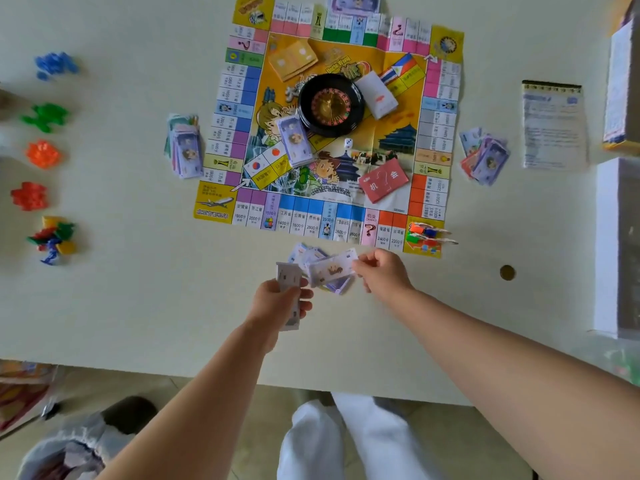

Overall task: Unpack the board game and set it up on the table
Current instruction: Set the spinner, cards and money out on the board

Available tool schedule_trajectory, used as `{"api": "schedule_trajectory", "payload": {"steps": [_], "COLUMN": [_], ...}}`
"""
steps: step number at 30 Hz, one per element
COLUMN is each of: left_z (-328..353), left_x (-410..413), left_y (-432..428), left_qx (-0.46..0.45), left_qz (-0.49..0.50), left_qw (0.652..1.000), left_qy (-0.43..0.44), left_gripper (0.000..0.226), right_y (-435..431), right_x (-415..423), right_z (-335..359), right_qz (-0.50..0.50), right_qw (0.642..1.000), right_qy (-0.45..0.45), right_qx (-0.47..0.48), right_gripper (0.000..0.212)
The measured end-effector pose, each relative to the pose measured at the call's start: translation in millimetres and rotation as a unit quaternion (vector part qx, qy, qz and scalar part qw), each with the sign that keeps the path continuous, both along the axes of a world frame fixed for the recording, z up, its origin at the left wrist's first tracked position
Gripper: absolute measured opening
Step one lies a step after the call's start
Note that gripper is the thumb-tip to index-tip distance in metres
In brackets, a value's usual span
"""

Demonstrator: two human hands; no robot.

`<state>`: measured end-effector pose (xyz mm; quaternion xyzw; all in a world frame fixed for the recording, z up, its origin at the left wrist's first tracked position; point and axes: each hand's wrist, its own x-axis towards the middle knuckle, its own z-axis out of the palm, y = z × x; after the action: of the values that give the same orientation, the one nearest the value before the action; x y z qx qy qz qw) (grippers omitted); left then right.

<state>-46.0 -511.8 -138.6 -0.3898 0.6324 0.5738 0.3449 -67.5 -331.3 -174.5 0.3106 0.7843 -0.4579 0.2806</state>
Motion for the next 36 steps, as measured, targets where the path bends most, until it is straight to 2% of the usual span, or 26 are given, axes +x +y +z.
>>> {"api": "schedule_trajectory", "payload": {"steps": [4, 6, 9, 12, 14, 15, 18, 20, 23, 28, 31, 36], "left_z": [-8.8, -12.1, -16.5, -18.5, -17.0, -16.0, -11.6, -9.9, -6.3, 0.1, 2.8, -9.6], "left_x": [-9.1, -11.4, -12.0, -14.7, -19.9, -22.4, -33.3, -44.1, -64.3, -100.1, -125.6, -166.8], "left_y": [-4.0, -4.8, -6.7, -8.6, -11.4, -12.3, -17.1, -26.1, -45.2, -104.8, -150.9, -214.2], "left_qx": [-0.04, -0.032, -0.015, 0.004, 0.014, 0.014, 0.011, 0.014, 0.026, 0.01, 0.029, 0.002], "left_qz": [0.057, 0.066, 0.06, 0.059, 0.055, 0.046, 0.005, -0.017, -0.049, -0.052, -0.017, 0.062], "left_qw": [0.998, 0.997, 0.998, 0.998, 0.998, 0.999, 1.0, 1.0, 0.998, 0.999, 0.999, 0.997], "left_qy": [-0.003, -0.001, -0.007, -0.015, -0.018, -0.02, -0.022, -0.017, -0.007, 0.005, 0.02, 0.038], "left_gripper": [0.025, 0.023, 0.017, 0.012, 0.015, 0.016, 0.016, 0.015, 0.012, 0.006, 0.014, 0.027], "right_y": [-10.2, -16.3, -21.0, -18.1, -17.3, -18.9, -35.4, -54.7, -82.7, -134.9, -172.4, -225.9], "right_x": [1.3, 5.1, 10.6, 6.6, -3.4, -10.0, -31.6, -46.8, -69.0, -107.1, -138.3, -197.2], "right_z": [-11.1, -15.6, -22.3, -20.8, -15.4, -10.2, 9.8, 18.2, 20.5, 16.8, 16.6, 9.8], "right_qz": [-0.117, -0.127, -0.058, 0.04, 0.124, 0.142, 0.136, 0.155, 0.162, 0.12, 0.08, 0.059], "right_qw": [0.99, 0.986, 0.988, 0.98, 0.973, 0.977, 0.988, 0.979, 0.98, 0.989, 0.992, 0.994], "right_qy": [-0.07, -0.096, -0.141, -0.166, -0.12, -0.085, -0.021, -0.004, 0.031, 0.047, 0.06, 0.09], "right_qx": [-0.045, -0.039, 0.026, 0.104, 0.155, 0.132, -0.074, -0.135, -0.115, -0.077, -0.073, -0.033], "right_gripper": [0.007, 0.011, 0.017, 0.037, 0.037, 0.035, 0.03, 0.025, 0.012, 0.011, 0.011, 0.005]}}
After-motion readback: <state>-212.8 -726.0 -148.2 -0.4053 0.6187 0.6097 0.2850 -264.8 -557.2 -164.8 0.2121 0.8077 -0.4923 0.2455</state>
